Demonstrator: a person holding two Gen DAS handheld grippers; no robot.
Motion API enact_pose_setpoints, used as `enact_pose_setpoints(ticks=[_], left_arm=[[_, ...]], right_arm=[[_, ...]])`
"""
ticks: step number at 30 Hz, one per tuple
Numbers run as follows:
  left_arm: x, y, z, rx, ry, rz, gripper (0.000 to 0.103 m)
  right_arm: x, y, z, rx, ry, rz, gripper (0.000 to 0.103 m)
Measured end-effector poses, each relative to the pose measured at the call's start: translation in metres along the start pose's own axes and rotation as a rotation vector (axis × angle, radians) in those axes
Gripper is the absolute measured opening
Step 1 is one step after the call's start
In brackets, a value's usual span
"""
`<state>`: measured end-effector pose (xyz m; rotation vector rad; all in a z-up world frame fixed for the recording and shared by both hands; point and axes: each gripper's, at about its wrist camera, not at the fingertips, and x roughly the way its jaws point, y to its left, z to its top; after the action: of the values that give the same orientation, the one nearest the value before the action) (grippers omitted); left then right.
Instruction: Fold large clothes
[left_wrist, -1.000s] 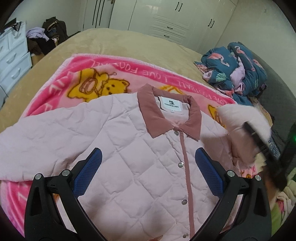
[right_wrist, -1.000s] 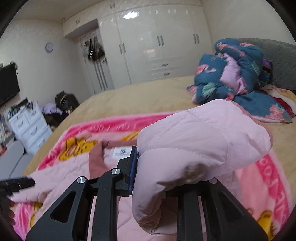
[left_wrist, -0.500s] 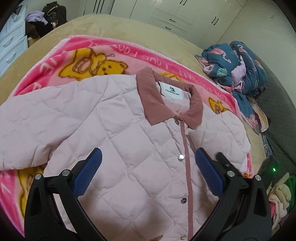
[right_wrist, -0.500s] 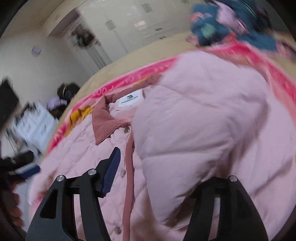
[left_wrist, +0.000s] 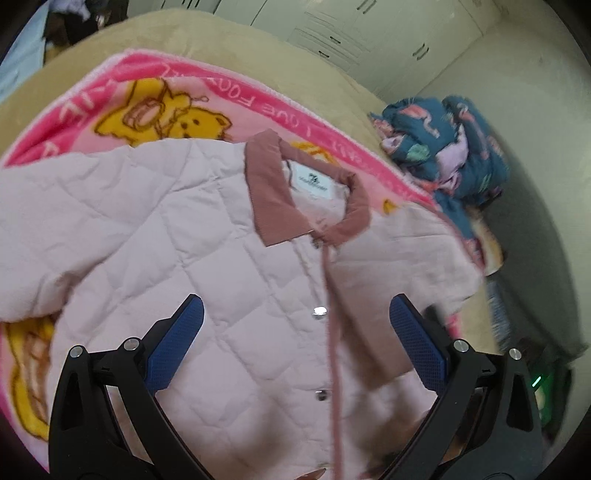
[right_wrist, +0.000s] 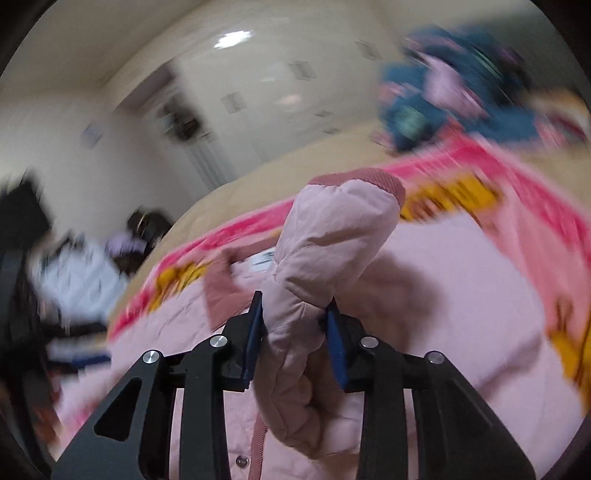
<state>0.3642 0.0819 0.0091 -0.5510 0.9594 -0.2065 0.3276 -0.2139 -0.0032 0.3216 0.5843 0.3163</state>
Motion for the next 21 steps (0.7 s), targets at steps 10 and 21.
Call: enact_pose_setpoints(ticks=[10,21], left_arm=[[0.012,0.026,-0.011,-0.101,0.07,-0.059,0.094],[0.049,0.054,-0.05,-0.17,0.209,-0.092,0.094]], right_arm=[[0.029,0.089,-0.053,-0.337,0.235,0.139,0.039],[-0.001,0.066,-0.065,-0.233,0.322,0.178,0.082]])
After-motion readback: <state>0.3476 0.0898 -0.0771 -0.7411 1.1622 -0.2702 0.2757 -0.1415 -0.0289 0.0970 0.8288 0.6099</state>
